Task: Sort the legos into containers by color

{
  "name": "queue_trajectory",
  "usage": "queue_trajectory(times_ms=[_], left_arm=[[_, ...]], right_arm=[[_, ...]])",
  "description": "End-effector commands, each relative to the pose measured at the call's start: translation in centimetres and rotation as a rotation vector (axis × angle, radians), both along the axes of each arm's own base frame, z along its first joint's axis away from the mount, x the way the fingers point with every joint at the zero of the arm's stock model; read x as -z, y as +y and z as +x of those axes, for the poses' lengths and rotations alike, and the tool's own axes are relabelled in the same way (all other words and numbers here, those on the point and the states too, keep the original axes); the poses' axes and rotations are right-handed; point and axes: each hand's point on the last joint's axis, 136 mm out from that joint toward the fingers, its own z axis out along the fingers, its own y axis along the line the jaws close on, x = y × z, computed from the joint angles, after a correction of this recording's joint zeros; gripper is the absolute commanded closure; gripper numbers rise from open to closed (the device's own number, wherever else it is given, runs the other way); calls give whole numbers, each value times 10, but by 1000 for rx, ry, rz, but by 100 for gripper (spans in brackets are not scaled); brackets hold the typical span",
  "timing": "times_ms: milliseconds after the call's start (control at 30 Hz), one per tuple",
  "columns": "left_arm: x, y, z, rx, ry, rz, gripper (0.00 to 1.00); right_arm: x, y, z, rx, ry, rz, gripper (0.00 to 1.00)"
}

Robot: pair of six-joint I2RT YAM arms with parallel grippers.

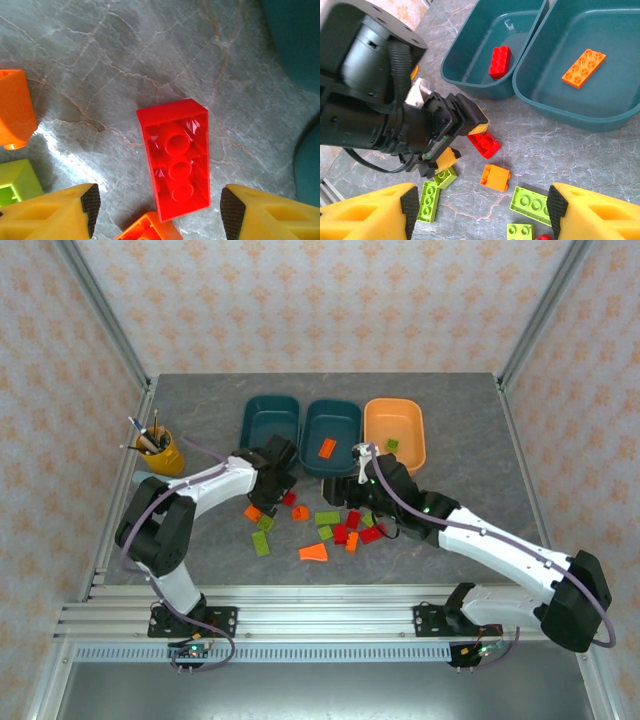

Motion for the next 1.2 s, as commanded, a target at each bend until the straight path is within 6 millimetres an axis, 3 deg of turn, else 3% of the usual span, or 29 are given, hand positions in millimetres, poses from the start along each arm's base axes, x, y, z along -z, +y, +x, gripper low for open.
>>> queue_trajectory(times_ms=[0,133,367,467,567,733,933,1067,1167], left_arm=[[3,4,9,-45,-7,45,32],[11,3,9,-40,26,62,36],[25,7,0,-56,60,81,58],[25,9,-1,-44,61,95,74],[18,14,-2,-34,49,116,79],[-10,22,-8,7,3,129,79],[-77,40,-4,118,-109,203,78],[-110,56,24,199,-152,246,78],[-122,68,51,281,-137,298,78]], right_arm=[[1,-5,-1,24,-6,-2,30],[2,-5,-1,25,-2,-4,30],[5,-6,0,35,2,-11,30],[5,-6,1,38,2,-12,30],[4,-5,1,36,1,-11,30],[-4,-6,2,44,-9,0,30],[-30,-7,11,82,-56,32,30],[-45,-7,22,119,-70,81,30],[-53,-8,34,144,-65,122,30]])
